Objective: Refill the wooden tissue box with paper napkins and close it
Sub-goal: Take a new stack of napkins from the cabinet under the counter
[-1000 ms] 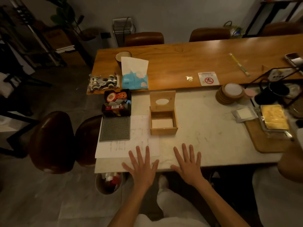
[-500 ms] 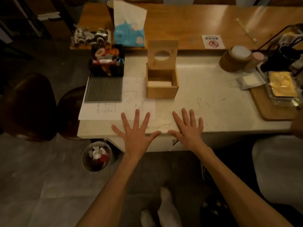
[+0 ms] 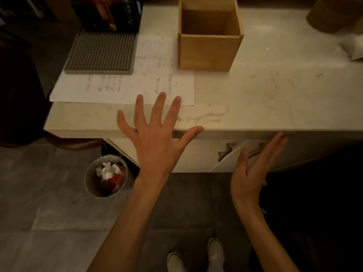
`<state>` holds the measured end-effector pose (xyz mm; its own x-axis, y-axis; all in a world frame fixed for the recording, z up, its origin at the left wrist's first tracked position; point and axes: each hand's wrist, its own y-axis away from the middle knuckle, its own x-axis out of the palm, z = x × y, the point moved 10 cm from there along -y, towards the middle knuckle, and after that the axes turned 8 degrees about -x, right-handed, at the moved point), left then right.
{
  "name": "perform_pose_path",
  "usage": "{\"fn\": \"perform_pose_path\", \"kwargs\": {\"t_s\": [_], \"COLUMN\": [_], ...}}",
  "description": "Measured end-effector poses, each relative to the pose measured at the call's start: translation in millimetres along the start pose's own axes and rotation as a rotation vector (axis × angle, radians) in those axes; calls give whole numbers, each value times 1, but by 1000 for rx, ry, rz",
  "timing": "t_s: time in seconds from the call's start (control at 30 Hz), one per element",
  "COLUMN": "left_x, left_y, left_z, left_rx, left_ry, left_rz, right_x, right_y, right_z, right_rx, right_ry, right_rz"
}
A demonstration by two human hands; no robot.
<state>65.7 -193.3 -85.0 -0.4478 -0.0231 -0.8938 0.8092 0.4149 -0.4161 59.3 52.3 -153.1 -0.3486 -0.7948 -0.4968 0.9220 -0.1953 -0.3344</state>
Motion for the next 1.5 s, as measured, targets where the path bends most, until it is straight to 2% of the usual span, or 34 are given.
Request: {"fn": "perform_pose_path", "kwargs": {"t_s": [0.1,0.2,0.3,0.37,0.43,0.5,0.57,0.63,0.73,0.8,0.83,0.87,0.9,0.93,0.97,1.0,1.03,1.07,1.1,1.17,1.2,1.23,1.33,1.5], "left_x": [1,6,7,13,27,50,64,63,52,49,48,47,44,41,39,37,35,33,31,29,28,27,23,7], "left_y": [15,32,58,79,104,129,149,163,164,160,162,166,170,174,179,182,184,184,183,182,182,183,183,178], "left_z": [3,8,17,40,75,83,67,43,11,6,10,16,23,28,31,33,34,37,40,50,56,64,87,142], "left_rx": [-14,15,-11,-227,-602,-884,-978,-1012,-1070,-1074,-1071,-1073,-1069,-1061,-1049,-1038,-1025,-1007,-991,-966,-966,-975,-967,-874], "left_ry": [21,55,335,621,867,1056,1114,1213,1390,1368,1299,1219,1146,1084,1048,1037,1039,1038,1030,1024,1024,1022,997,762], "left_rz": [-47,-118,-121,-33,29,201,420,554,581,515,479,452,440,443,462,486,509,528,541,540,536,537,549,621], "right_x": [25,62,93,102,100,89,72,52,31,22,17,11,3,1,0,-1,0,5,17,59,79,96,136,180], "right_y": [15,24,31,35,37,47,71,106,174,227,246,255,257,251,238,219,202,189,184,192,200,206,213,236], "right_z": [-38,-75,-107,-115,-117,-114,-112,-112,-100,-96,-101,-108,-119,-131,-138,-138,-129,-114,-95,-47,-30,-19,-4,10], "right_rx": [186,520,705,715,670,645,645,663,793,879,813,667,506,454,465,470,509,583,680,918,984,993,848,823], "right_ry": [-202,-429,-407,-358,-332,-346,-330,-373,-630,-648,-501,-333,-157,47,226,297,236,75,-148,-637,-766,-791,-604,-607], "right_rz": [55,128,276,401,465,490,538,613,824,1105,1239,1326,1373,1387,1358,1255,1107,975,911,923,967,1037,1270,1493]}}
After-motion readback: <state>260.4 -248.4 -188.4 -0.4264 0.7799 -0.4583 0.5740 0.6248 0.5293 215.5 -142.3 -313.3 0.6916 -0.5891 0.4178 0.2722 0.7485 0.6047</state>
